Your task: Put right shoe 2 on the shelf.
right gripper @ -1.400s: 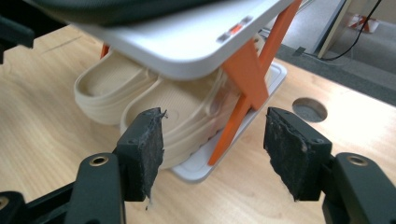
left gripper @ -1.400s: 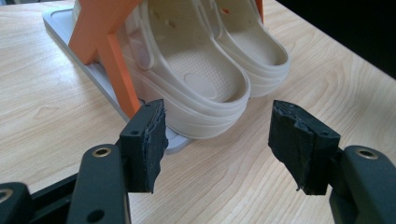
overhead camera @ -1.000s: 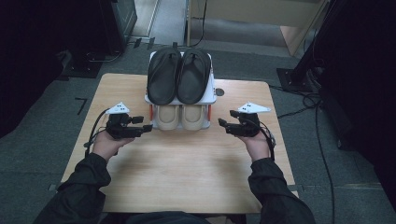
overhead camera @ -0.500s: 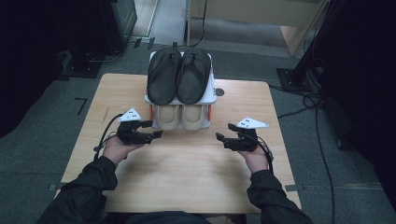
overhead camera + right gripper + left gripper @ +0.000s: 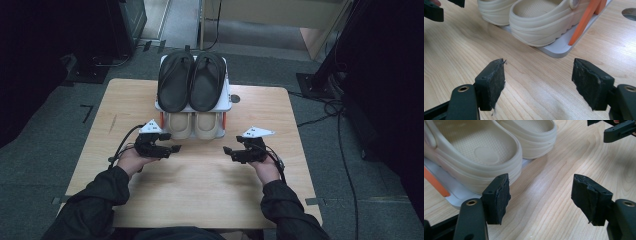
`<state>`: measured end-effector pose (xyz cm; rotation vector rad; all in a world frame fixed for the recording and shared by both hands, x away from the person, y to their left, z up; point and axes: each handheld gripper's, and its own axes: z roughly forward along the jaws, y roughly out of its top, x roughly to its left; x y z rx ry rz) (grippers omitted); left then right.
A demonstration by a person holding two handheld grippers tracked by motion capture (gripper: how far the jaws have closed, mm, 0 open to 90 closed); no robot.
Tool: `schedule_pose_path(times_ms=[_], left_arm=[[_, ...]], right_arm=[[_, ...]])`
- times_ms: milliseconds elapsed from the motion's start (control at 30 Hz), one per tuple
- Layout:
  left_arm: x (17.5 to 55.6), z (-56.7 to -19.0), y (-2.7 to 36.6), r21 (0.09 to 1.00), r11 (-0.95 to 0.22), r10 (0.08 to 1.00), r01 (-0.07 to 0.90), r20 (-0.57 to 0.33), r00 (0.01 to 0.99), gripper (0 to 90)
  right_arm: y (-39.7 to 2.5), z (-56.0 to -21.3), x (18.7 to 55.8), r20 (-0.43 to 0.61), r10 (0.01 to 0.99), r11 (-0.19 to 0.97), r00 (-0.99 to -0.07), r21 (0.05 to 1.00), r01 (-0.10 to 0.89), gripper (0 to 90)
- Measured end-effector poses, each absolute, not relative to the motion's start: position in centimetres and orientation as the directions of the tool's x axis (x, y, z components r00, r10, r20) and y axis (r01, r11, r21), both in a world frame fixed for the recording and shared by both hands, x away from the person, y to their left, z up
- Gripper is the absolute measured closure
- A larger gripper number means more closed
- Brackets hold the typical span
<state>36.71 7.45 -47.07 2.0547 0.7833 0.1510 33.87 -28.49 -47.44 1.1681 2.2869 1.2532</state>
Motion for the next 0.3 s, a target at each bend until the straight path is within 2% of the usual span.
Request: schedule_pose_path(times_ms=[300], left_arm=[[37.02,-47.44,7.52,0.779,-0.39,0.609,0.491,-0.182,0.772,29.9]], right_arm=[[-28.47,-47.63,34.01,0.128,0.758,0.305,-0.64,0.797,0.521,26.9]])
